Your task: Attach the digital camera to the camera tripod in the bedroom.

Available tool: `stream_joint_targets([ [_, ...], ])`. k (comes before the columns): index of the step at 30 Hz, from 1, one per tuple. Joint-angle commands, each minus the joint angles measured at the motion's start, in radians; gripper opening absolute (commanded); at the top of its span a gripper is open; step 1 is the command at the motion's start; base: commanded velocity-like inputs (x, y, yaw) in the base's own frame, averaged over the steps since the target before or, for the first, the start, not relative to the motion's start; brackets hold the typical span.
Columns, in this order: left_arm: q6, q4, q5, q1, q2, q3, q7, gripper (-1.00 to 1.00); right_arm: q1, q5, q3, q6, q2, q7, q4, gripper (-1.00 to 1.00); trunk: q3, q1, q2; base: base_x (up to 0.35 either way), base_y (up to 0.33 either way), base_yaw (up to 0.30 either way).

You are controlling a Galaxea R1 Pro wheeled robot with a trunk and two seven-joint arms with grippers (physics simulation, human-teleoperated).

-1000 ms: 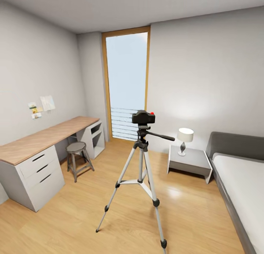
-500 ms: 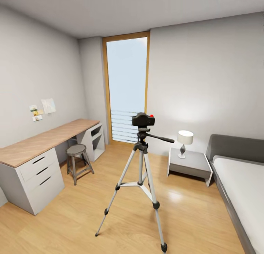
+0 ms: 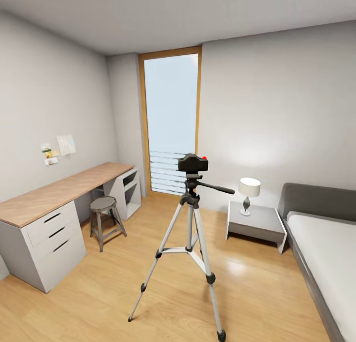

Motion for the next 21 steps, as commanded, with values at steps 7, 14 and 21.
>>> stream_joint_targets([
  [7,0.001,-0.001,0.007,0.000,-0.001,-0.007,0.004,1.00,-0.001,0.012,-0.008,-0.006,-0.002,0.002,0.003,1.00,0.002,0.000,-0.001,0.000,0.000,-0.052],
  [14,0.001,-0.001,0.007,0.000,-0.001,-0.006,0.004,1.00,-0.001,0.011,-0.008,-0.006,0.000,0.002,0.003,1.00,0.005,0.000,-0.001,0.000,0.000,-0.187],
  [21,0.001,-0.001,0.007,0.000,-0.001,-0.005,0.005,1.00,-0.001,0.012,-0.008,-0.006,-0.001,0.002,0.003,1.00,0.009,0.000,-0.001,0.000,0.000,-0.222],
])
